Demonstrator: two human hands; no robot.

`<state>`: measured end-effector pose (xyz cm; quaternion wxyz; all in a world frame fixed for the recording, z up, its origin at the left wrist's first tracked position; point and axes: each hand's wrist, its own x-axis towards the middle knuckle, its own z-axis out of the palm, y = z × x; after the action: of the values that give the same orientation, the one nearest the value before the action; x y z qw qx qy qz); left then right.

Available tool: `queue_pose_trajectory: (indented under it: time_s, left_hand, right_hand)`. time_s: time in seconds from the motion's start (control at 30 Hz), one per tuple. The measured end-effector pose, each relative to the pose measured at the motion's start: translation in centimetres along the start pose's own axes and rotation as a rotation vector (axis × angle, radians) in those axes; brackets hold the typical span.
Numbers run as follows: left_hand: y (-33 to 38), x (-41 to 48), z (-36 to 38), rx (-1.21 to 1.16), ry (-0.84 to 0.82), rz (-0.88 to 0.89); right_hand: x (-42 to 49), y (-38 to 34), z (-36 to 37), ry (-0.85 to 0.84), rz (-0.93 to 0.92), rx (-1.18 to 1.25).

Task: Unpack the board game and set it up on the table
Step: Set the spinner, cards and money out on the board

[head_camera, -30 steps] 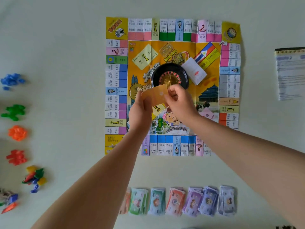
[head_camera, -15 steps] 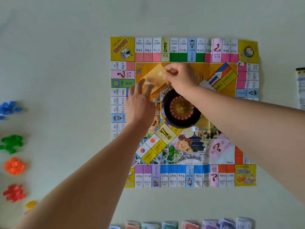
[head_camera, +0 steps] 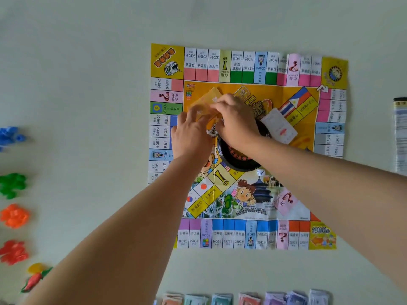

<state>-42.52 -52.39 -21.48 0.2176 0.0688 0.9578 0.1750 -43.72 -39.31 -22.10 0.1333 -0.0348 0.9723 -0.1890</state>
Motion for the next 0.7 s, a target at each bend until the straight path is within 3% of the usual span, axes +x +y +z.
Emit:
queue_pose_trajectory:
  time_s: [0.1, 0.2, 0.3, 0.47, 0.7]
  left_hand:
    - [-0.2, -0.4, -0.7, -0.001, -0.047, -0.006]
    - [-0.5, -2.7, -1.1, -0.032, 0.073, -0.06]
    - [-1.4, -6.5, -0.9, -0.208, 0.156, -0.155]
    - [-3.6, -13.6, 0.1, -0.689, 0.078, -0.504]
    - [-8.8, -26.7, 3.8, -0.879, 0.125, -0.767]
  right_hand:
    - [0.0, -0.6, -0.8, -0.078, 0.03, -0.013]
    - [-0.9, -1.5, -1.4, -0.024, 0.031, 0.083]
    - [-3.4, -3.5, -1.5, 0.025, 0.002, 0.227]
    - [-9.3, -8.0, 0.5, -0.175, -0.115, 0.384]
    - [-19.6, -14.4, 5.8, -0.479, -0.197, 0.379]
